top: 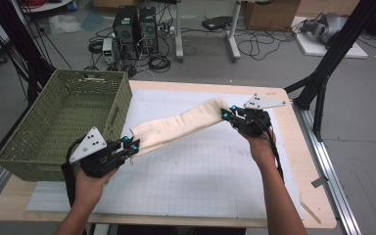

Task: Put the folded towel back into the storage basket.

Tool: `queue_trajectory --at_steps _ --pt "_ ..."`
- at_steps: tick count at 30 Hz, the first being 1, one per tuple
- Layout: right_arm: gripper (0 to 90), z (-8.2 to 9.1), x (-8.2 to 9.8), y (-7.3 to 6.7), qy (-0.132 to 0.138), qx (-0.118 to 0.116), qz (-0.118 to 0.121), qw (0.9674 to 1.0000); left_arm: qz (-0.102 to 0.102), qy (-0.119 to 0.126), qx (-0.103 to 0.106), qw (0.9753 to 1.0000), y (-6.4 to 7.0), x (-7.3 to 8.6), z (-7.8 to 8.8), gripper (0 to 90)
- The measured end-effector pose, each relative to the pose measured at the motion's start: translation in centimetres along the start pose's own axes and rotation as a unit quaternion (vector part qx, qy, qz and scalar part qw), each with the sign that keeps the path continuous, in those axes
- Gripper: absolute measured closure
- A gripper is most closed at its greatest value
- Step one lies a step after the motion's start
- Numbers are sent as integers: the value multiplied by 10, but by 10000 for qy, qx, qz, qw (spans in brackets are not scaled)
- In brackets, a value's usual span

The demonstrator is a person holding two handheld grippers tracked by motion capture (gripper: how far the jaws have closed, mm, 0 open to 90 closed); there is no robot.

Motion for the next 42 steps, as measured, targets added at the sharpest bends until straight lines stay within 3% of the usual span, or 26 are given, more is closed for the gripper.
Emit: queue_trajectory --at_steps 8,20,32,42 --pt "807 -24 -30 5 -30 -27 150 9999 72 95 -178 9998 -10 -3 9 815" --pt "806 -70 -72 7 147 -131 245 9995 151 313 -566 9978 -34 -15 29 816" --pt "806 -123 -101 1 163 -311 343 9988 328 349 -975 9941 -61 -14 50 816" --pt "806 -161 -128 -8 163 -479 514 9974 348 355 -1355 9895 -80 -10 67 816"
Point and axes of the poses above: each handheld gripper's, and its own axes: z roughly backward along the jaws, x roughly out of its underside, y roughly to its right, the point moved 3 cm from there along -z, roughly forward along the jaws, and after that the axes turned 15 degrees about -x, right-handed, at the moved point
